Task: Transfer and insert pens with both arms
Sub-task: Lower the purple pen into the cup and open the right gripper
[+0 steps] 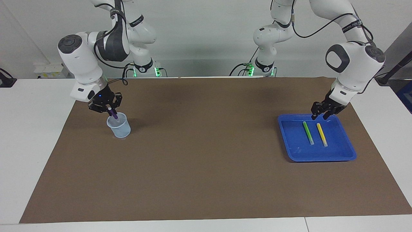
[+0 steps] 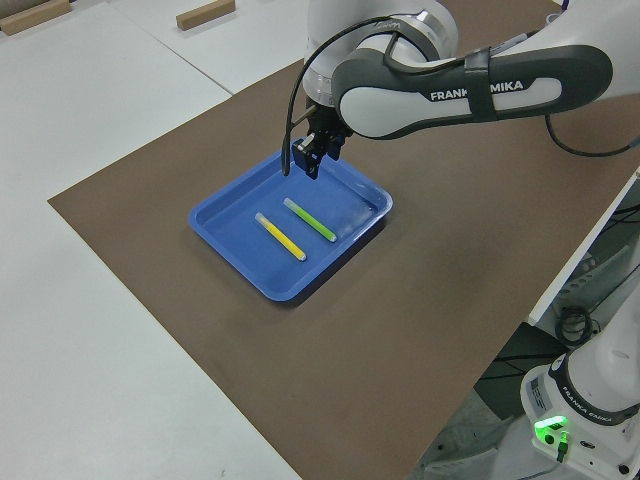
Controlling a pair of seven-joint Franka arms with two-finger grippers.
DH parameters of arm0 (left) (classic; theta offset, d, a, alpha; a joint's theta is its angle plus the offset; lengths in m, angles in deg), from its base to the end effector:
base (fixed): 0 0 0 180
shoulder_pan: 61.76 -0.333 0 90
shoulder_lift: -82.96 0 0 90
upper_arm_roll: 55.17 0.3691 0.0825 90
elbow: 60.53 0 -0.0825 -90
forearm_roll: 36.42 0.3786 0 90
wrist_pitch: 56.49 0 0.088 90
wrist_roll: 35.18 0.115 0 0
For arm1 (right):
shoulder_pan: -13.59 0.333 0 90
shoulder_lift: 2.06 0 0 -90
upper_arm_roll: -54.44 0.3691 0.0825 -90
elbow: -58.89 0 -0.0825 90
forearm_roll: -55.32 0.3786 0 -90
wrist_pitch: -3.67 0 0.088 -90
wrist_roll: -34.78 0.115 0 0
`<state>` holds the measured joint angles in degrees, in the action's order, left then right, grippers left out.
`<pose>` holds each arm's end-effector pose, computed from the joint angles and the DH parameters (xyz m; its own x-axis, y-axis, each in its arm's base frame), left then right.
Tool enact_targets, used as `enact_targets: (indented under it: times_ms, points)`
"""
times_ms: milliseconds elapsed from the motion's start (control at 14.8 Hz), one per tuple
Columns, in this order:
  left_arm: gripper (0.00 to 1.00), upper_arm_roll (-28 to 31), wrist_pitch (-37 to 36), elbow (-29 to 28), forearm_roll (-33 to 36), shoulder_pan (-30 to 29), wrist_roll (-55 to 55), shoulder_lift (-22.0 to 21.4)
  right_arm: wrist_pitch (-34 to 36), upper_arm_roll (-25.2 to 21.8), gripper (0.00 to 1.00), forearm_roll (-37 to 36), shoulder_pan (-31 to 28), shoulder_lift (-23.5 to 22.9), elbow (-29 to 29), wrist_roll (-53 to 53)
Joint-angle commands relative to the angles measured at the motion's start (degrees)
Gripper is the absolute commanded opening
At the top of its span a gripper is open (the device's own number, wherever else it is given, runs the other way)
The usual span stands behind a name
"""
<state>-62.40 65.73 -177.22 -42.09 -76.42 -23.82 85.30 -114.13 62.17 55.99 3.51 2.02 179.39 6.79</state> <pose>0.5587 0.0687 0.4773 0.9974 -0.0150 0.0704 -0.0206 -0.9966 0.0792 0.5223 -0.0193 0.4993 0.9037 0.4277 0.0211 0.4276 -0.9039 0.0102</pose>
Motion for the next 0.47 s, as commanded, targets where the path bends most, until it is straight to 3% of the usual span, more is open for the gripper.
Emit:
enact_targets:
  times_ms: [0, 339, 406]
  points:
    - [0.58, -0.51, 3.62, -0.20, 1.19, -0.63, 0.50, 1.78, -5.14, 0.62, 0.00, -1.02, -0.73, 1.98, 4.99, 1.62]
    - [0.56, -0.42, 10.83, -0.20, 1.19, -0.63, 0.59, 7.05, -6.92, 0.62, 0.00, -1.02, -1.78, 0.85, 6.50, 2.50]
    - [0.56, -0.51, 11.80, -0.20, 1.19, -0.63, 0.59, 7.75, -7.88, 0.62, 0.07, -1.02, -1.87, 0.49, 6.76, 2.50]
